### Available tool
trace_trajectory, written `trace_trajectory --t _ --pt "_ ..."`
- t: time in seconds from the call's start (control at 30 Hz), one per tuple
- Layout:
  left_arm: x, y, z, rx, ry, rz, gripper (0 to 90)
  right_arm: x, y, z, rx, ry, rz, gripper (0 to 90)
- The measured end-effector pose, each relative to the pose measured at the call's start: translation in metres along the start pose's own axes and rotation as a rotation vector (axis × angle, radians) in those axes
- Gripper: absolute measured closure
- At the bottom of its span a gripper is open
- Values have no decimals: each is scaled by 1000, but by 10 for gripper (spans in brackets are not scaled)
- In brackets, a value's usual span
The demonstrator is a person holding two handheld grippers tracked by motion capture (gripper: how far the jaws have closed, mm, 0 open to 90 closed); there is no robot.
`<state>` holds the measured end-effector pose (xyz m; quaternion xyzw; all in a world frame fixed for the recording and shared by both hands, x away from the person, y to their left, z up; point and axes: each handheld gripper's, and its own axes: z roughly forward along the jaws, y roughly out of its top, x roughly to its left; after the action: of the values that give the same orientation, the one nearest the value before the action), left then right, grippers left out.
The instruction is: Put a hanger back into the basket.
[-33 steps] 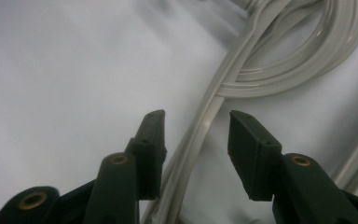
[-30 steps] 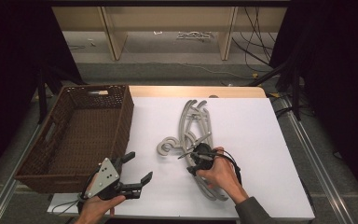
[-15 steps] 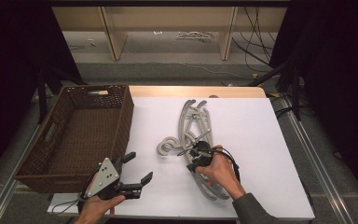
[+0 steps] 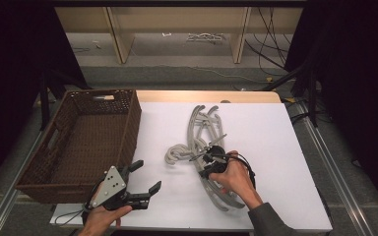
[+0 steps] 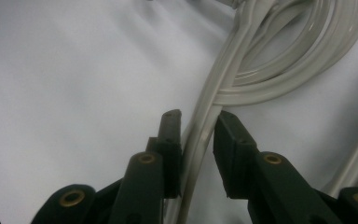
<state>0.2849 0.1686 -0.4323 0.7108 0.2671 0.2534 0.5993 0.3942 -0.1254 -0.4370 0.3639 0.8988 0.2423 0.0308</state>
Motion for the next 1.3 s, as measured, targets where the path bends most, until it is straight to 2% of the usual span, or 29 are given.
trace_trajectory --t 0.07,0.2,0.3,0.43,0.47,0.5,0.53,0.63,0.7,0.73,0.9,1.03,1.2,1.23,1.3 --pt "0 0 0 1 0 1 158 -1 0 -2 -5 1 -5 738" --pt "0 0 0 -1 3 1 158 -3 -1 -10 -20 -37 4 770" --pt "1 0 -1 -1 3 2 158 -7 -4 -18 -33 -45 11 789" --pt "0 0 -1 1 5 3 158 -15 -9 -26 -37 -87 -18 815" --pt "0 0 0 0 6 5 158 -18 -11 -29 -37 -98 -44 819" --pt "0 0 0 0 7 5 158 -20 -12 -31 -49 -101 -60 819" --pt "0 0 1 -12 0 5 158 -20 -12 -31 -49 -101 -60 819" --pt "0 0 0 1 6 4 158 -23 -14 -37 -50 -117 -55 821" --pt "0 0 1 -12 0 6 158 -28 -17 -42 -61 -134 -73 821" --pt "0 0 -1 2 7 6 158 -30 -18 -44 -61 -134 -82 821" --pt "0 1 0 2 7 19 158 -36 -25 -60 -102 -147 -133 822" --pt "-1 1 0 1 5 -11 160 -35 -28 -71 -149 -167 -169 823" --pt "2 5 1 16 28 -1 162 -27 -28 -79 -174 -173 -213 823" --pt "3 7 2 29 46 4 163 -25 -28 -81 -162 -151 -214 823" --pt "7 11 3 49 59 2 173 -21 -28 -83 -155 -148 -254 823"
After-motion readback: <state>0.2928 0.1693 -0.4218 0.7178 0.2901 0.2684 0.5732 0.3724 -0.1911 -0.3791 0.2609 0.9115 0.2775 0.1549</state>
